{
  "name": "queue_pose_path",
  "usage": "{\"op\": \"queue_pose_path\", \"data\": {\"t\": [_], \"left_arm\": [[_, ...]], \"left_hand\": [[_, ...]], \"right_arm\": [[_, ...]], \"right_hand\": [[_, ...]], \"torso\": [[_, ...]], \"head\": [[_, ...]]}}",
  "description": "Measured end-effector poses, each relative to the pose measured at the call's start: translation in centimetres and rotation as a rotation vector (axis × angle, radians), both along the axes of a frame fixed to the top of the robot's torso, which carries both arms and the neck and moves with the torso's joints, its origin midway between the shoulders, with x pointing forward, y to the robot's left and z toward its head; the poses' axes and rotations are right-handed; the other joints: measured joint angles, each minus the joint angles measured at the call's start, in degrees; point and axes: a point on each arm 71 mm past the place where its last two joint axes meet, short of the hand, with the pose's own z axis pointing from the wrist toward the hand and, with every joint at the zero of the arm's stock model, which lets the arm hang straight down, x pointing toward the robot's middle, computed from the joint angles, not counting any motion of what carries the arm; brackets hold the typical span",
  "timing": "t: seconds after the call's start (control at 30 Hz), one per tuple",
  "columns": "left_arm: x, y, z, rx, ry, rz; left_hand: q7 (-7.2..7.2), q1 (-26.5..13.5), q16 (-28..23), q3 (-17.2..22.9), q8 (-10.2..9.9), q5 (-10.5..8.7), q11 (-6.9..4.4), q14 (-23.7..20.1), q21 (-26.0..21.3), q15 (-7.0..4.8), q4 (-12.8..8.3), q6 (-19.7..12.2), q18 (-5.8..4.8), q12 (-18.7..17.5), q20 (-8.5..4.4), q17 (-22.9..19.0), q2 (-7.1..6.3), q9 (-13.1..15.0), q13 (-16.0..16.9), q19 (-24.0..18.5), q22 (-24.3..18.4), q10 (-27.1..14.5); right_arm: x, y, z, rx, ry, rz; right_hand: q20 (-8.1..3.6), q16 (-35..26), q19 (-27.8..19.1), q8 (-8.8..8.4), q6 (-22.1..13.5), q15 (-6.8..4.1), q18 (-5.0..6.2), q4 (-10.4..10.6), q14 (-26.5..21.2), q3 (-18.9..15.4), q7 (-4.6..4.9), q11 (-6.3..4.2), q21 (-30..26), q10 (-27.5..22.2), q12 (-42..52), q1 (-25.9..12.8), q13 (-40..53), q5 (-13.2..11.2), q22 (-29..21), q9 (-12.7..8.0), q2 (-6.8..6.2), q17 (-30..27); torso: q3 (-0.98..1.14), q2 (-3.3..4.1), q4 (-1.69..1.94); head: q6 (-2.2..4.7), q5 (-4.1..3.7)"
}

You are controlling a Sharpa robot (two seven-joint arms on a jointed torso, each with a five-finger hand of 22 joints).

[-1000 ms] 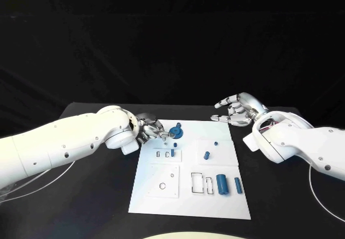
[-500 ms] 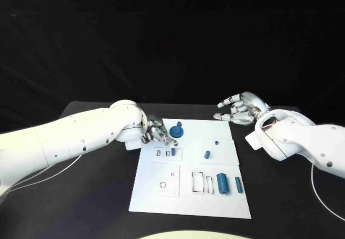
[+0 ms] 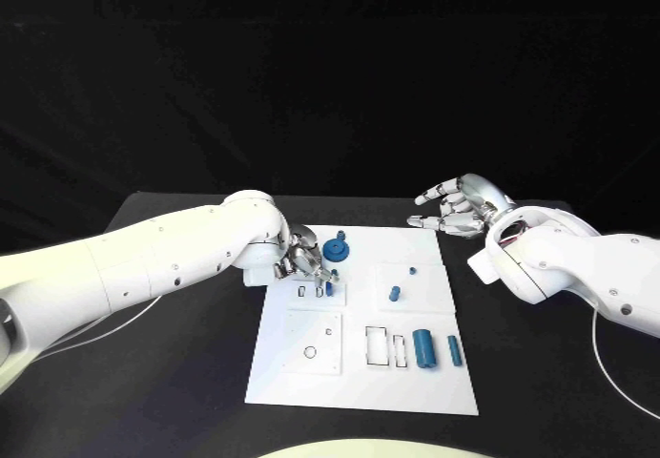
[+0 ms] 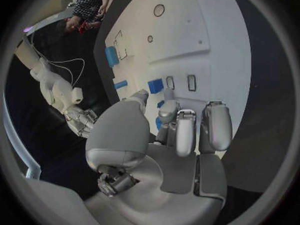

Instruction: Assemble the parts on the task board

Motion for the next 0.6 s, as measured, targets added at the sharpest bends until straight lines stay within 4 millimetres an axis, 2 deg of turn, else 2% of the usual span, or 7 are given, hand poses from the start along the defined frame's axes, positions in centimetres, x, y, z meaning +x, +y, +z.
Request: {"op": "queue_pose_path", "data": {"t": [0.5, 0.6], "left_arm": [[-0.11, -0.56, -0.13, 0.011, 0.018, -0.022], [-0.12, -0.69, -0.18, 0.013, 0.022, -0.026]], "left_hand": [[0.22, 0.0, 0.0, -0.2, -0.1, 0.00, 0.00, 0.0, 0.0, 0.00, 0.2, 0.2, 0.00, -0.3, 0.00, 0.0, 0.00, 0.0, -0.3, 0.0, 0.0, -0.4], [0.21, 0.6, 0.0, 0.0, -0.3, 0.00, 0.01, 0.0, 0.0, 0.00, 0.0, 0.6, 0.01, -0.3, 0.10, 0.0, 0.65, 0.1, -0.3, -0.1, 0.0, -0.4]], "right_arm": [[0.17, 0.15, -0.08, -0.002, 0.007, -0.002], [0.19, 0.19, -0.10, -0.003, 0.008, -0.001]], "right_hand": [[0.00, 0.0, 0.0, 0.00, 0.0, 0.00, 0.00, 0.0, 0.0, 0.0, -0.01, 0.00, 0.0, 0.0, 0.0, 0.0, 0.0, 0.0, 0.0, 0.0, 0.00, 0.0], [0.00, 0.0, 0.0, 0.00, 0.0, 0.00, 0.00, 0.0, 0.0, 0.0, -0.01, 0.00, 0.0, 0.0, 0.0, -0.3, 0.0, 0.3, 0.0, 0.0, 0.30, 0.0]], "torso": [[0.00, -0.09, 0.13], [0.00, -0.09, 0.11]], "head": [[-0.41, -0.48], [-0.44, -0.49]]}}
